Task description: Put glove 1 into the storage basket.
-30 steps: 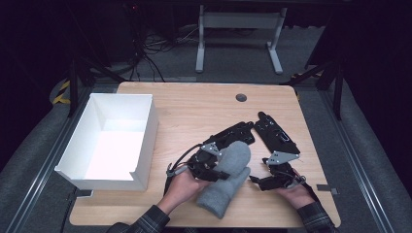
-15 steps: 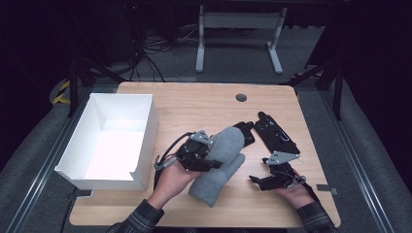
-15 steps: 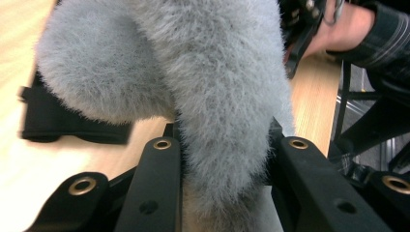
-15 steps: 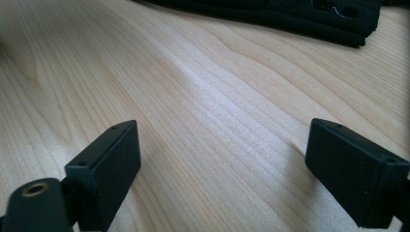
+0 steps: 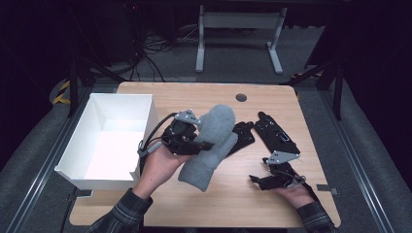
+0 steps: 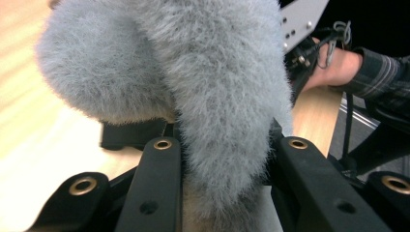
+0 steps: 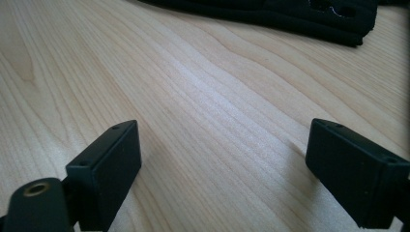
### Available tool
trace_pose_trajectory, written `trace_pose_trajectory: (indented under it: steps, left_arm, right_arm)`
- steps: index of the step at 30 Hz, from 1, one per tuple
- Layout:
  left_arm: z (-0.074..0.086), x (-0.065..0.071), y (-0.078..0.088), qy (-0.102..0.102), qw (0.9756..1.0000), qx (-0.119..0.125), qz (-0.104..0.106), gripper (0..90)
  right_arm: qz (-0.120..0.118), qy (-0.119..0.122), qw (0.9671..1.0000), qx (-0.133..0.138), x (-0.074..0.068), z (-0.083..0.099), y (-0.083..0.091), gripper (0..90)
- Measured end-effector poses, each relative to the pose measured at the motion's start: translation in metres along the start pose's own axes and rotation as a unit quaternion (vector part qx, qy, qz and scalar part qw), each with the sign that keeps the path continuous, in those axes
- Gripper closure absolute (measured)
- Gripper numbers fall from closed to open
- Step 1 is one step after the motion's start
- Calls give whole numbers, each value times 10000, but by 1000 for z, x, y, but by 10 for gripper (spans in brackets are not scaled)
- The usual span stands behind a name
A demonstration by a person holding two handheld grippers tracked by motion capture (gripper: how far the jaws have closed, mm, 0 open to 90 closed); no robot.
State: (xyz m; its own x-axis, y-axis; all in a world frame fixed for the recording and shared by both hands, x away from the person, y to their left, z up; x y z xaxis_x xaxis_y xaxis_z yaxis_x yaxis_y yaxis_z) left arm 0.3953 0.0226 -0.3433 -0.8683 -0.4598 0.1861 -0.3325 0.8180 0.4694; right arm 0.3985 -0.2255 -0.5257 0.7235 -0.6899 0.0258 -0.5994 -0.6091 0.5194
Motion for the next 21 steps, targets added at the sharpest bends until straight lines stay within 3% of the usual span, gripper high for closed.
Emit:
trace_pose_trajectory:
  steps: [12,21]
  left_arm:
    - [-18,-25,46,27,9995,153,-271,725]
    - [-12,-39,72,192,9985,333,-397,725]
  right_arm:
    - [5,0,10000,-1,0,0,0,125]
    - [7,-4,10000,0,0,0,0,124]
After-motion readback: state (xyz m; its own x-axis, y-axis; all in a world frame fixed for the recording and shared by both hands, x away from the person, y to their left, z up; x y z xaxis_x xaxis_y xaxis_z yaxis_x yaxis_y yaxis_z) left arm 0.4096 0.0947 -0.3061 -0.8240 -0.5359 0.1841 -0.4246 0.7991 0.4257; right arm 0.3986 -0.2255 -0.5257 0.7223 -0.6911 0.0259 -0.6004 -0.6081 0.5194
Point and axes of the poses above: each handheld gripper's, and its own axes: y roughly backward along the jaws, z roughly out of its underside, x roughly to its right, the point moved 8 cm from there along -y, roughly forward along the jaws, and after that the axes turned 12 degrees about x, right-handed, at the moved point
